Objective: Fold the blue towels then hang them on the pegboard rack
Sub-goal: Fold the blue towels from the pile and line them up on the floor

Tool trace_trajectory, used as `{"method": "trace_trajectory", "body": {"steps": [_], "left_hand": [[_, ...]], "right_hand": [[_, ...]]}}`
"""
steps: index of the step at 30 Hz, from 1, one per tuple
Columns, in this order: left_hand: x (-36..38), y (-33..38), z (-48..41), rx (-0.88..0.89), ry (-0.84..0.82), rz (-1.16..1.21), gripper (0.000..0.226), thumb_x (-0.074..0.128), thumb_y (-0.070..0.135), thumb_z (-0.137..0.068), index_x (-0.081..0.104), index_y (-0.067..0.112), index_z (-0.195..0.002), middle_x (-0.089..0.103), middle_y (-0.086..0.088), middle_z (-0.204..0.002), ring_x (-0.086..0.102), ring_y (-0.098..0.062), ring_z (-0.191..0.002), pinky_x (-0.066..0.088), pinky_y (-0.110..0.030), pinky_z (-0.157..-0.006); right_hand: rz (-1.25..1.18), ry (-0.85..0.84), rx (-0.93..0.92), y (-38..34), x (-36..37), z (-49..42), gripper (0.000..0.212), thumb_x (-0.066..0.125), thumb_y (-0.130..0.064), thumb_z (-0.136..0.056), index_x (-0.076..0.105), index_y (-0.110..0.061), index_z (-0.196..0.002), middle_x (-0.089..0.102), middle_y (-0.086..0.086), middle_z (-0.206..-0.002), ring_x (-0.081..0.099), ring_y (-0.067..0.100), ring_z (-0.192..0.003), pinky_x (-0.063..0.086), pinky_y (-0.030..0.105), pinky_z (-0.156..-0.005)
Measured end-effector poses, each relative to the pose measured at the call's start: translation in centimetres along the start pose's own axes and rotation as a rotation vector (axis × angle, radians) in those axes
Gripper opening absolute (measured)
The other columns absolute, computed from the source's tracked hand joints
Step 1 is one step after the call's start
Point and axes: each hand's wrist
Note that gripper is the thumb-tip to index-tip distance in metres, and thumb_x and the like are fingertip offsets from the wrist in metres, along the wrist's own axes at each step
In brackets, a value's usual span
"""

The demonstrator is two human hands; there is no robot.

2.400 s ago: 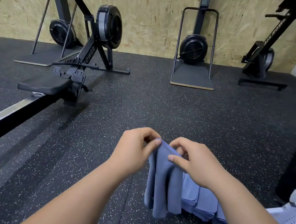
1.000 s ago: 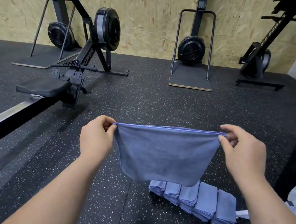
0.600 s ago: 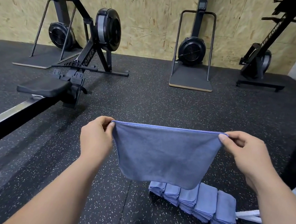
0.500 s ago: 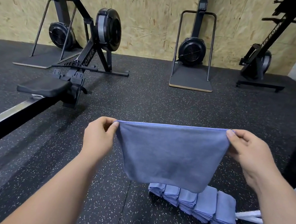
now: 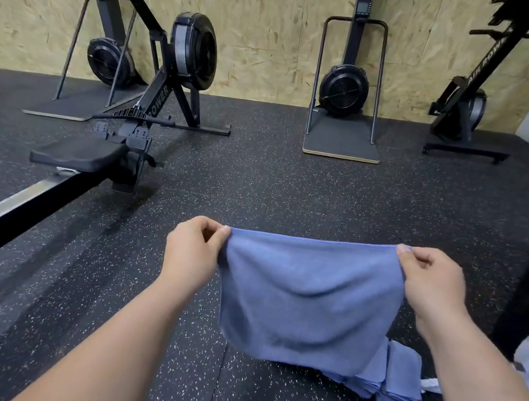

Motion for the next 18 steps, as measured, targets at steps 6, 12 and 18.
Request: {"method": "trace_trajectory", "body": {"steps": [6, 12, 18], "left_hand": [[2.7, 1.6, 2.0, -0.115, -0.105, 0.201, 0.025, 0.070, 0.051, -0.087, 0.072, 0.028, -0.079, 0.074, 0.007, -0.070, 0.075, -0.024, -0.071, 0.065, -0.051, -0.075], [4.8, 4.5, 4.7, -0.081, -0.231, 0.370, 0.017, 0.077, 0.029, -0.095, 0.074, 0.017, -0.084, 0.075, -0.009, -0.074, 0.069, -0.019, -0.065, 0.067, -0.049, -0.072], [6.0, 5.3, 6.1, -0.073, -0.301, 0.426, 0.008, 0.076, 0.019, -0.097, 0.078, 0.015, -0.091, 0.079, -0.005, -0.078, 0.078, -0.024, -0.078, 0.066, -0.042, -0.077]], "right_hand": [[0.074, -0.113, -0.002, -0.4, 3.6, 2.5, 0.015, 0.077, -0.039, -0.093, 0.076, -0.025, -0.089, 0.077, -0.010, -0.084, 0.073, 0.017, -0.086, 0.058, 0.040, -0.082], [0.005, -0.239, -0.067, -2.6, 6.2, 6.0, 0.012, 0.081, -0.037, -0.090, 0.077, -0.027, -0.086, 0.078, -0.011, -0.078, 0.074, 0.015, -0.080, 0.058, 0.038, -0.078], [0.017, -0.355, -0.193, -3.8, 7.0, 8.6, 0.002, 0.080, -0.026, -0.093, 0.082, -0.026, -0.091, 0.078, -0.018, -0.084, 0.072, -0.001, -0.080, 0.057, 0.026, -0.081]]}}
Point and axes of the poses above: each hand's wrist, its own z-axis away from the middle knuckle, its own x-axis out of the palm, y = z × x
